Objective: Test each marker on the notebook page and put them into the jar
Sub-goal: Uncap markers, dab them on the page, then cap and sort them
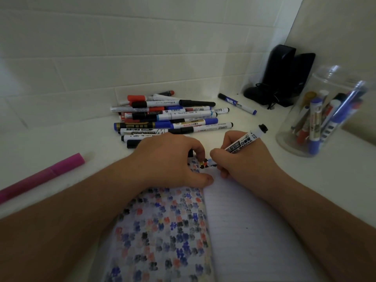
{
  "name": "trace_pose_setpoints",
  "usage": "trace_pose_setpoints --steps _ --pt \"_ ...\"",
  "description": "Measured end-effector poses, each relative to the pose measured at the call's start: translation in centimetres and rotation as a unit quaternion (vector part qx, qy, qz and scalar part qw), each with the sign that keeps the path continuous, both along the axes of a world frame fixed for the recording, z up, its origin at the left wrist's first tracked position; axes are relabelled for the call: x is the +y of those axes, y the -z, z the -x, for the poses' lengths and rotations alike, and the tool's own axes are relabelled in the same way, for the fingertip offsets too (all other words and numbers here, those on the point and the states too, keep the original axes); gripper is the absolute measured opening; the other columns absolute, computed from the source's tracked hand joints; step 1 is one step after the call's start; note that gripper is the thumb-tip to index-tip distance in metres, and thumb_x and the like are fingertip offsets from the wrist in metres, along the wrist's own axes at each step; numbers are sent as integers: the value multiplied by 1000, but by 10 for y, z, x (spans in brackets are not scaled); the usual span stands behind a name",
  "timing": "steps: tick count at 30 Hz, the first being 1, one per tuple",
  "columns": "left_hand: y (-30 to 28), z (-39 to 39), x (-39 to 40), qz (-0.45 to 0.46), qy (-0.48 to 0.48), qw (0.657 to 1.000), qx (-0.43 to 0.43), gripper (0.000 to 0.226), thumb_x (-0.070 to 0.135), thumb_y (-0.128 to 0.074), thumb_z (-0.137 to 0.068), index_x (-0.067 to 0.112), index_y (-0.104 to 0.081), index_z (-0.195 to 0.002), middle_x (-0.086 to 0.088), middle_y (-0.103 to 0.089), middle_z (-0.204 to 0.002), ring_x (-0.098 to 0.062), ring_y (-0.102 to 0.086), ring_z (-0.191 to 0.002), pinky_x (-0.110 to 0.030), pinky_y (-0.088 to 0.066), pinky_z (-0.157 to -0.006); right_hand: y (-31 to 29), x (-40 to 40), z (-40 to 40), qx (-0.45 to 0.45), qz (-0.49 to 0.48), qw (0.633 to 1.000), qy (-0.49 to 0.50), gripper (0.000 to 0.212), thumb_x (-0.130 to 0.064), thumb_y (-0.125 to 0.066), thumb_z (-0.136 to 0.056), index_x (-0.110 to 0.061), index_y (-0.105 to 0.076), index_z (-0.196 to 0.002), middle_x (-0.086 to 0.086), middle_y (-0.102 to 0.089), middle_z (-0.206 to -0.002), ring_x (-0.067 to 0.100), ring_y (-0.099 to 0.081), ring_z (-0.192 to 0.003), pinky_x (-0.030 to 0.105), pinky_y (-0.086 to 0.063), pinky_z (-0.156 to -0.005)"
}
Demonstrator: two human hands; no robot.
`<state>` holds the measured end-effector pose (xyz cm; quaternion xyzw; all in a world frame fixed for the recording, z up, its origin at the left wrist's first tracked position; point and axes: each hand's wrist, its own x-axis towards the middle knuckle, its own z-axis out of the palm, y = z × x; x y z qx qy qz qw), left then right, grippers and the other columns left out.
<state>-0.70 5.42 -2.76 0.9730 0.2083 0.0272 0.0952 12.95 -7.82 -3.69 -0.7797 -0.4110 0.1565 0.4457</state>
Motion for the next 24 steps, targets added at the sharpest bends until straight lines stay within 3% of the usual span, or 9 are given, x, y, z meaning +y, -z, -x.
trace_pose_setpoints --steps 3,6,11,20,24 --pt "1 0 1 -7 0 1000 -5 64 92 -53 -58 54 -56 -109 29 -47 -82 3 -49 -77 -29 -50 -69 0 0 1 -19 11 1000 0 21 -12 -72 -79 -7 -55 -69 14 -68 -61 11 -65 -47 27 -51 -51" --pt "2 0 1 -8 0 1000 -5 64 93 -52 -58 53 -56 -109 26 -52 -86 2 -51 -79 -30 -51 -70 1 1 0 -32 14 999 4 22 -13 -71 -78 -10 -51 -67 19 -66 -64 15 -66 -48 33 -52 -54" --pt "2 1 0 0 -5 1000 -6 65 92 -54 -59 53 -56 -110 24 -60 -101 -2 -57 -88 -31 -54 -73 1 0 -2 -3 -12 1000 17 21 -11 -69 -80 -3 -52 -71 17 -67 -63 14 -66 -48 31 -52 -53" --pt "0 1 -1 2 -10 1000 -8 64 91 -55 -58 53 -57 -110 23 -60 -91 4 -54 -80 -28 -51 -69 2 0 -1 -12 0 1000 -7 24 -11 -72 -79 -7 -51 -66 21 -67 -66 16 -67 -49 32 -52 -54" --pt "-1 2 -2 2 -10 1000 -7 63 90 -56 -60 53 -57 -111 24 -59 -96 2 -54 -83 -29 -51 -70 1 -1 -2 -2 -13 1000 17 22 -11 -69 -81 2 -53 -75 16 -68 -63 14 -66 -49 33 -56 -57"
